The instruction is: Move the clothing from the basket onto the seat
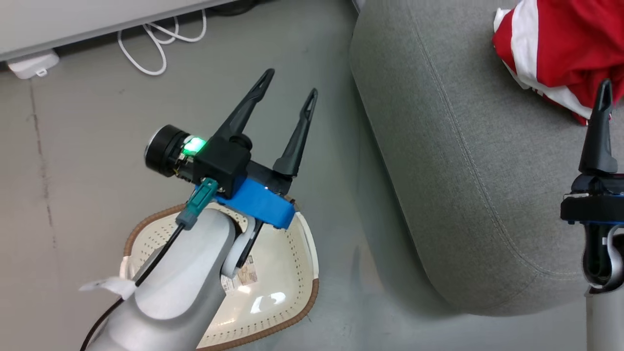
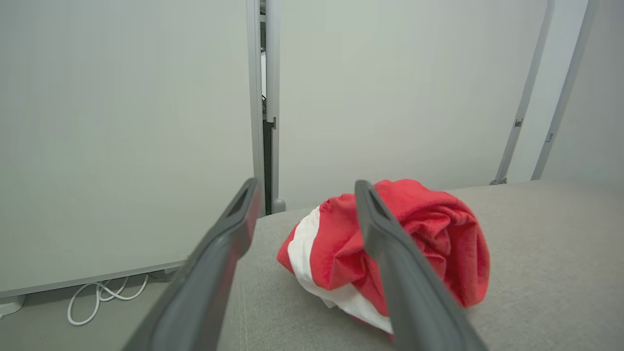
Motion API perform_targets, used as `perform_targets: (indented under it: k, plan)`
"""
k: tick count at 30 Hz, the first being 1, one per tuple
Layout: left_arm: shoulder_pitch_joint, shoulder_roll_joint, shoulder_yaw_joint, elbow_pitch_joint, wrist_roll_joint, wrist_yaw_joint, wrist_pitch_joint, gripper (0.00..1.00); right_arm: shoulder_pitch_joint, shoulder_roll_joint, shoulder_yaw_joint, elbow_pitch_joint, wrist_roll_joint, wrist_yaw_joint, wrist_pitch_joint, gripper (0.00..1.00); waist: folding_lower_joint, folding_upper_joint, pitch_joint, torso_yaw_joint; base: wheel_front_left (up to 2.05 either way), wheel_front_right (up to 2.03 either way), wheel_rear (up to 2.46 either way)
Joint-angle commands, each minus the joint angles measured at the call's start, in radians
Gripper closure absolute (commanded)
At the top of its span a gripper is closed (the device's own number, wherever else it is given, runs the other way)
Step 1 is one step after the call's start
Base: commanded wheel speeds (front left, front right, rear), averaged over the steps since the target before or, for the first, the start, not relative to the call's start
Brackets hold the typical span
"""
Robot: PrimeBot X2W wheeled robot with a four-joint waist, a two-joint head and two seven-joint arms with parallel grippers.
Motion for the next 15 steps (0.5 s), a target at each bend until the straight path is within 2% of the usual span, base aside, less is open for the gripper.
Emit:
perform_targets:
  k: [1,5,15]
  plan:
    - [0.027,0.007,0.021,-0.013,0.008,0.008,-0.004,0.00,0.022,0.003,0.012,-0.018,-0.004,0.001,-0.004,0.00,0.0001,0.0000,-0.040,0.030,0.00,0.00,0.00]
    - [0.099,0.006,0.088,-0.052,0.025,0.024,-0.004,0.00,0.051,0.010,0.059,-0.045,-0.014,0.001,-0.004,0.00,0.0001,0.0000,-0.083,0.062,0.00,0.00,0.00]
    - [0.252,-0.011,0.244,-0.101,0.064,0.010,-0.004,0.00,0.122,0.031,0.116,-0.033,-0.009,0.001,-0.004,0.00,0.0001,0.0000,-0.176,0.137,0.00,0.00,0.00]
